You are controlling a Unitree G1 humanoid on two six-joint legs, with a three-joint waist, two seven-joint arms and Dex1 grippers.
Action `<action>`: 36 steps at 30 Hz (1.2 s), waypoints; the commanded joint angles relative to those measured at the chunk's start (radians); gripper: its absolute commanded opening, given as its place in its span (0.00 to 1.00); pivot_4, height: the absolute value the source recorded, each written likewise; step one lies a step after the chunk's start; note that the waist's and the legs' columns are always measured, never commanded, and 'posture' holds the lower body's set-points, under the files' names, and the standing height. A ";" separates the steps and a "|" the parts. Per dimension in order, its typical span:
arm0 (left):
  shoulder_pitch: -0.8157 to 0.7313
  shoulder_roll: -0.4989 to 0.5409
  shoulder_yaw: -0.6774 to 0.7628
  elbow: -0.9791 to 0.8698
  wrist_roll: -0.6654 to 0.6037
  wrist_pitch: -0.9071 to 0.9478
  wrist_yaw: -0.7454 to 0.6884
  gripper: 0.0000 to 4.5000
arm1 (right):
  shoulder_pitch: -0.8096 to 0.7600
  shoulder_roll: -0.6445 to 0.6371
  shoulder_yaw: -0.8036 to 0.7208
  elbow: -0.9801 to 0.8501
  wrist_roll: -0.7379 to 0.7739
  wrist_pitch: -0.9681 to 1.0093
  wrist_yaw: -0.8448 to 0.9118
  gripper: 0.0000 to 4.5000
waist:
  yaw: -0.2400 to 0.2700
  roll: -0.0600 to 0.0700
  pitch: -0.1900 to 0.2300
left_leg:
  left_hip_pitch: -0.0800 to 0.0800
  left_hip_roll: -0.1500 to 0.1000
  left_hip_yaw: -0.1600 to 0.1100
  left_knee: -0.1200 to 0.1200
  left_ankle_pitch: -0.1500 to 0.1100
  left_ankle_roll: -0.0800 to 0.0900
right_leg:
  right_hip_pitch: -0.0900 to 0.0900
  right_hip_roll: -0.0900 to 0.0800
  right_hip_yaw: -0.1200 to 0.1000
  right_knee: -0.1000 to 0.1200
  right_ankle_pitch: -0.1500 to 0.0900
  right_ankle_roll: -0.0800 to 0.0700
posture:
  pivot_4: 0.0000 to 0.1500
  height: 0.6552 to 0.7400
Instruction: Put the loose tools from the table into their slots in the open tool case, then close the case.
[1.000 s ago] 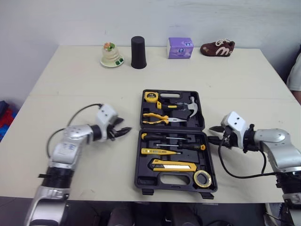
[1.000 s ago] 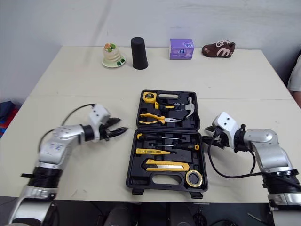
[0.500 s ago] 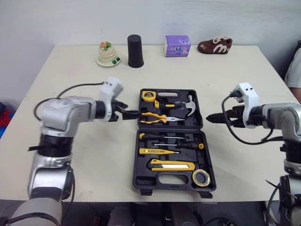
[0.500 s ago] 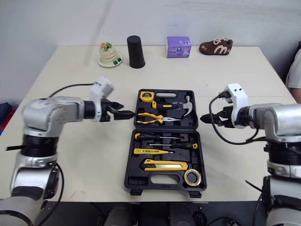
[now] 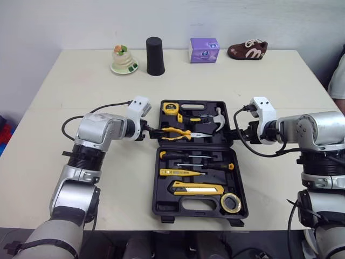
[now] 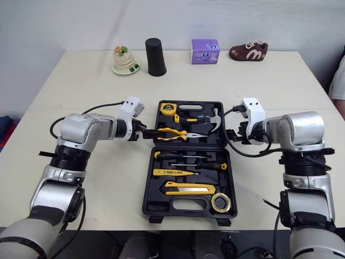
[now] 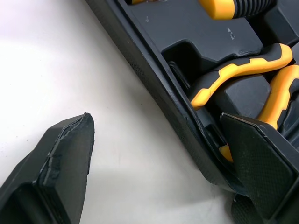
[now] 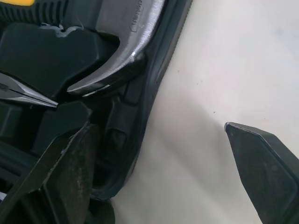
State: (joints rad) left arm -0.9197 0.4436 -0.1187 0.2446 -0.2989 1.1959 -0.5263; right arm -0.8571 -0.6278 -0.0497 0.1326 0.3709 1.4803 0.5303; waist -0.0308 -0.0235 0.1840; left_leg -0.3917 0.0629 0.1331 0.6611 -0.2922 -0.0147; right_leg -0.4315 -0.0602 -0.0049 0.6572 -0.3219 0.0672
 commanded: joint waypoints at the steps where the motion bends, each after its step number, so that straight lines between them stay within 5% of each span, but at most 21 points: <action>1: -0.020 -0.009 0.002 -0.009 0.011 -0.014 0.005 1.00 | -0.023 0.008 -0.031 0.019 -0.011 -0.003 -0.034 0.98 | 0.000 0.000 0.000 | 0.000 0.000 0.000 0.000 0.000 0.000 | 0.000 0.000 0.000 0.000 0.000 0.000 | 1.00 1.00; 7: -0.030 -0.022 -0.013 0.019 0.034 -0.011 0.019 0.94 | -0.042 0.031 -0.029 0.055 -0.012 0.005 -0.068 0.93 | 0.000 0.000 0.000 | 0.000 0.000 0.001 0.000 0.000 0.000 | 0.000 0.000 0.001 0.000 0.000 0.000 | 1.00 1.00; 11: -0.032 -0.028 -0.030 0.023 0.040 -0.006 0.009 0.60 | -0.054 0.054 -0.040 0.090 -0.022 0.003 -0.097 0.58 | 0.000 0.000 0.000 | 0.001 0.000 0.001 0.000 0.000 0.000 | 0.000 0.001 0.001 0.001 0.000 0.000 | 1.00 1.00; 16: -0.034 -0.051 -0.008 0.033 0.036 0.002 0.018 0.13 | -0.062 0.096 -0.105 0.112 -0.027 0.003 -0.138 0.02 | 0.001 -0.001 0.000 | 0.002 0.000 0.001 0.001 0.000 0.000 | 0.001 0.000 0.001 0.002 0.000 0.000 | 1.00 1.00; 25: -0.036 -0.148 0.205 0.024 -0.020 -0.073 0.099 0.05 | -0.019 0.196 -0.267 -0.029 -0.006 -0.236 -0.206 0.00 | 0.000 -0.001 0.000 | 0.001 0.000 0.002 0.002 0.000 0.000 | 0.000 0.000 0.002 0.003 0.001 0.001 | 1.00 1.00; 30: 0.022 -0.178 0.293 -0.055 -0.005 -0.466 0.110 0.02 | 0.179 0.050 -0.049 -0.145 -0.210 -0.825 -0.092 0.00 | 0.003 0.000 0.000 | -0.012 -0.001 0.005 0.002 0.001 0.000 | -0.015 0.001 0.004 0.004 0.002 0.003 | 1.00 1.00; 36: 0.176 -0.085 0.205 -0.071 0.113 -0.861 0.038 0.01 | 0.346 -0.030 0.006 -0.032 -0.348 -1.387 -0.085 0.00 | -0.005 0.000 0.000 | -0.013 0.001 0.015 -0.001 0.000 -0.001 | -0.017 0.003 -0.001 0.002 0.002 0.004 | 1.00 1.00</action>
State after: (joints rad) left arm -0.7550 0.2804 0.0404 0.2434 -0.2544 0.5122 -0.4864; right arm -0.5467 -0.5863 -0.0199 0.0737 0.1257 0.2693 0.4525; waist -0.0354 -0.0238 0.1841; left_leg -0.4046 0.0640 0.1488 0.6607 -0.2926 -0.0157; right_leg -0.4487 -0.0559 -0.0061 0.6595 -0.3197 0.0711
